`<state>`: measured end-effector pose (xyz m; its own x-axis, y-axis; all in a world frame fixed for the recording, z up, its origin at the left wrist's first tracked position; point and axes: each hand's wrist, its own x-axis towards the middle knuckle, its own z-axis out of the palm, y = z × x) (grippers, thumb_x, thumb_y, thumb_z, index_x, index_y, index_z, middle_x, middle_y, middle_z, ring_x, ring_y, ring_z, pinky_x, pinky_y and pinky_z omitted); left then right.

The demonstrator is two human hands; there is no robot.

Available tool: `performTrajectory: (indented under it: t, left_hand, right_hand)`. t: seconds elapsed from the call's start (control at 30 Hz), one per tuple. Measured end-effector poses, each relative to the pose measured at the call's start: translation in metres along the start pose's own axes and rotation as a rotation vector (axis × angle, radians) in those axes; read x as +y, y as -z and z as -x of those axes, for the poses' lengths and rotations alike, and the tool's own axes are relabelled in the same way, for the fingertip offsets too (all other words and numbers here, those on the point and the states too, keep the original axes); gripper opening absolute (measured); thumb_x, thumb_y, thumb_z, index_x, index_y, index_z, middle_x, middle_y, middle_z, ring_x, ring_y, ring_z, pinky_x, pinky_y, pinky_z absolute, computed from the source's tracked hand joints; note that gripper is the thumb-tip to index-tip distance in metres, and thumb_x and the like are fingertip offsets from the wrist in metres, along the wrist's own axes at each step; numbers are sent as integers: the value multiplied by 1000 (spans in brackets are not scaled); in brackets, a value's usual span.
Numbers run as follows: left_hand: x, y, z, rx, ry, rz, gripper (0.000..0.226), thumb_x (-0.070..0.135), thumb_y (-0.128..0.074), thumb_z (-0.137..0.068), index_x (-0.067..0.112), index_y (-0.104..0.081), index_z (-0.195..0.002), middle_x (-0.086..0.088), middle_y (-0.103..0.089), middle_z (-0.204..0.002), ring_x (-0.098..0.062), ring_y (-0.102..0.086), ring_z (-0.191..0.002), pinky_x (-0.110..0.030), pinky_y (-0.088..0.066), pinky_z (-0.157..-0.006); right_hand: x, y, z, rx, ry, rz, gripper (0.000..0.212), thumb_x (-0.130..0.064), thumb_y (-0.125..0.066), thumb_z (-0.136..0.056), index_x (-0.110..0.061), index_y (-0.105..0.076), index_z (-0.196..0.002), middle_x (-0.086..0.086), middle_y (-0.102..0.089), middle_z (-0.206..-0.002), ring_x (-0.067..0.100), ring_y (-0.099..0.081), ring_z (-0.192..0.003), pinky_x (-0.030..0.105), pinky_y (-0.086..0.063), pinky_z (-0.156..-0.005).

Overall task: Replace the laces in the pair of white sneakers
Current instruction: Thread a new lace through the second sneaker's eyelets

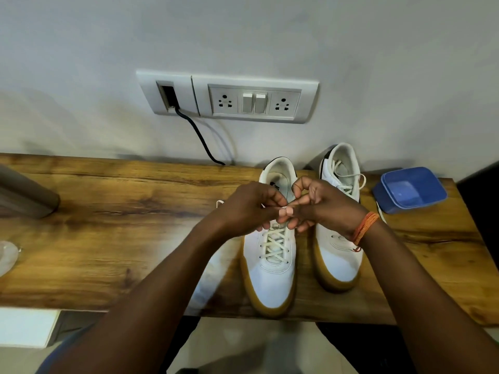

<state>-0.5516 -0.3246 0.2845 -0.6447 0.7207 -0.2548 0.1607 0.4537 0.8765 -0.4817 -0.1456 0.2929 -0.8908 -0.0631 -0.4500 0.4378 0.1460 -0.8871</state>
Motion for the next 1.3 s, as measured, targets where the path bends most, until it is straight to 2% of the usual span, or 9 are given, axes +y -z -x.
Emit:
performTrajectory:
  t: [0.1, 0.27, 0.5, 0.63, 0.77, 0.9, 1.03, 1.17, 1.3]
  left_hand:
    - [-5, -2, -2, 20, 2, 67, 13, 10, -74, -85, 3, -75, -96, -13, -71, -75, -7, -61, -56, -22, -51, -55]
    - [-8, 2, -3, 60, 72, 192, 9, 16, -77, -84, 11, -78, -92, -17, -71, -73, -15, -63, -59, -39, -52, -65]
    - [0, -1, 0, 101, 53, 163, 11, 18, -77, -84, 14, -76, -94, -4, -74, -77, -13, -65, -59, -32, -51, -56]
    - [-4, -2, -2, 145, 39, 123, 5, 15, -75, -85, 10, -76, -86, -9, -72, -75, -18, -60, -59, -33, -50, -53]
    - [-6, -8, -4, 112, -47, -123, 8, 15, -66, -91, 16, -71, -85, 4, -68, -83, 4, -56, -64, -21, -44, -58]
    - [-11, -16, -2, 204, -251, -593, 12, 19, -53, -93, 15, -62, -86, -2, -60, -84, -23, -57, -82, -41, -48, -64]
    - [-15, -25, -2, 248, -324, -920, 7, 17, -53, -95, 14, -57, -99, -5, -55, -95, -27, -54, -88, -34, -36, -51]
    - [-20, -27, -6, 303, -388, -967, 3, 9, -66, -81, 11, -64, -80, -9, -57, -87, -29, -52, -75, -35, -39, -50]
    - [-28, -32, -9, 314, -340, -872, 8, 16, -60, -86, 17, -68, -84, -6, -52, -93, -27, -46, -83, -38, -42, -60]
  right_hand:
    - [1, 2, 1, -4, 13, 35, 29, -6, -68, -88, -13, -41, -94, 22, -74, -90, 32, -69, -76, 32, -53, -60]
    - [1, 8, 2, 100, 60, 72, 22, -11, -73, -84, 2, -63, -98, 16, -75, -83, 26, -68, -73, 31, -54, -62]
    - [4, 7, 1, 131, 116, 86, 17, -6, -71, -86, 6, -69, -98, 19, -74, -86, 31, -69, -79, 30, -57, -65]
    - [6, 5, -1, 141, 122, 84, 15, -6, -71, -86, 4, -69, -96, 16, -75, -82, 26, -68, -76, 35, -57, -69]
    - [5, 5, -1, 158, 117, 92, 13, -6, -70, -87, 3, -69, -96, 14, -75, -82, 24, -70, -75, 33, -57, -67]
    - [5, 12, 0, 254, 92, 138, 11, -10, -69, -89, -1, -69, -96, 10, -75, -79, 18, -69, -69, 27, -54, -60]
    - [7, 18, 1, 321, 76, 183, 11, -13, -68, -90, -2, -69, -94, 9, -74, -78, 13, -66, -64, 26, -51, -56]
    - [7, 16, 1, 312, 59, 235, 10, -14, -68, -90, -5, -70, -94, 8, -75, -80, 11, -66, -62, 26, -51, -55]
    - [8, 16, 1, 316, 36, 275, 8, -7, -68, -88, -1, -70, -94, 5, -73, -75, 5, -64, -56, 15, -47, -49]
